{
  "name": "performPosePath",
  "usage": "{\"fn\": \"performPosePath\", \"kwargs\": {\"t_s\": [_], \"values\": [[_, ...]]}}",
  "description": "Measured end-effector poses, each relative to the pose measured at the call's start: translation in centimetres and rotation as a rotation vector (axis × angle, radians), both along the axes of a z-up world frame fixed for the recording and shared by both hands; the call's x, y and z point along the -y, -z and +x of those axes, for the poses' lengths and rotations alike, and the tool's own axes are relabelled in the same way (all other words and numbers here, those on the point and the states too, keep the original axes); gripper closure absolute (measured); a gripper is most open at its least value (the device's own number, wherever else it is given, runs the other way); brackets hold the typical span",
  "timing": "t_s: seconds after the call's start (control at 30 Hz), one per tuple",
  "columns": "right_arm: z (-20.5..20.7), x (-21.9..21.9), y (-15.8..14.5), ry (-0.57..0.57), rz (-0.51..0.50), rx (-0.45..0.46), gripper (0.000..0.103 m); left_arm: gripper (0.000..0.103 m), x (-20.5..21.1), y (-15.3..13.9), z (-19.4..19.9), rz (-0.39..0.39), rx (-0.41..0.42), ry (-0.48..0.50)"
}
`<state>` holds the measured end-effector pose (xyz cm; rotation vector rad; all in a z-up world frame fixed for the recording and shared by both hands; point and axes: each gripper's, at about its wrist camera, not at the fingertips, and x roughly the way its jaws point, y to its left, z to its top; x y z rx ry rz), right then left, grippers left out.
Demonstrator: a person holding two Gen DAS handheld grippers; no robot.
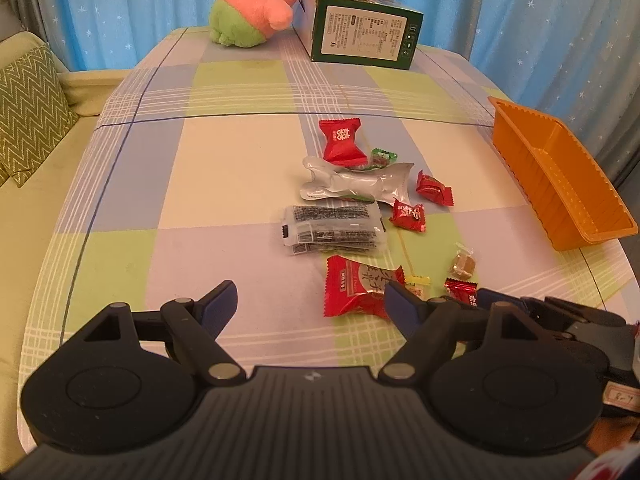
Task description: Organize snacks
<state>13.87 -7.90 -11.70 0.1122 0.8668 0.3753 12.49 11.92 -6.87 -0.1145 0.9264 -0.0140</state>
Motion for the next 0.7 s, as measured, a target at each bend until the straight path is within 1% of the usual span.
{"fn": "performPosePath", "kwargs": {"t_s": [0.07, 0.1, 0.13, 0.2, 0.33, 0.4, 0.5, 0.57, 0.63, 0.67, 0.7], "values": [[-0.1, -0.4, 0.3, -0.033, -0.063, 0.027, 0.067, 0.025, 0.3, 0.2, 0.1, 0.003, -0.003, 0.013], [-0.3, -0.5, 0.3, -0.048, -0.091, 0.042, 0.074, 0.025, 0.5, 0.3, 0.2, 0.006, -0.006, 0.022], [-0.4, -0.5, 0.6, -0.066, -0.115, 0.058, 0.077, 0.025, 0.6, 0.4, 0.3, 0.006, -0.010, 0.030], [-0.6, -0.1, 0.8, -0.083, -0.112, 0.060, 0.078, 0.025, 1.0, 0.8, 0.6, 0.007, -0.019, 0.055], [-0.7, 1.7, 0.6, -0.066, -0.091, 0.047, 0.079, 0.025, 1.8, 1.6, 1.5, 0.023, -0.034, 0.127], [-0.9, 2.5, 0.5, -0.055, -0.083, 0.043, 0.079, 0.025, 2.2, 2.0, 2.1, 0.011, -0.041, 0.158], [-1.0, 3.2, 0.3, -0.043, -0.079, 0.042, 0.079, 0.026, 2.4, 2.8, 3.2, -0.005, -0.056, 0.174], [-1.1, 3.4, 0.2, -0.040, -0.076, 0.042, 0.079, 0.031, 2.5, 3.3, 3.9, -0.018, -0.069, 0.174], [-1.0, 3.5, 0.2, -0.037, -0.072, 0.040, 0.079, 0.039, 2.4, 3.8, 4.4, -0.040, -0.081, 0.167], [-1.1, 3.6, 0.2, -0.035, -0.070, 0.040, 0.079, 0.040, 2.3, 4.0, 4.6, -0.051, -0.086, 0.158], [-1.1, 3.7, 0.2, -0.034, -0.069, 0.039, 0.079, 0.049, 2.2, 4.2, 4.8, -0.061, -0.091, 0.153]]}}
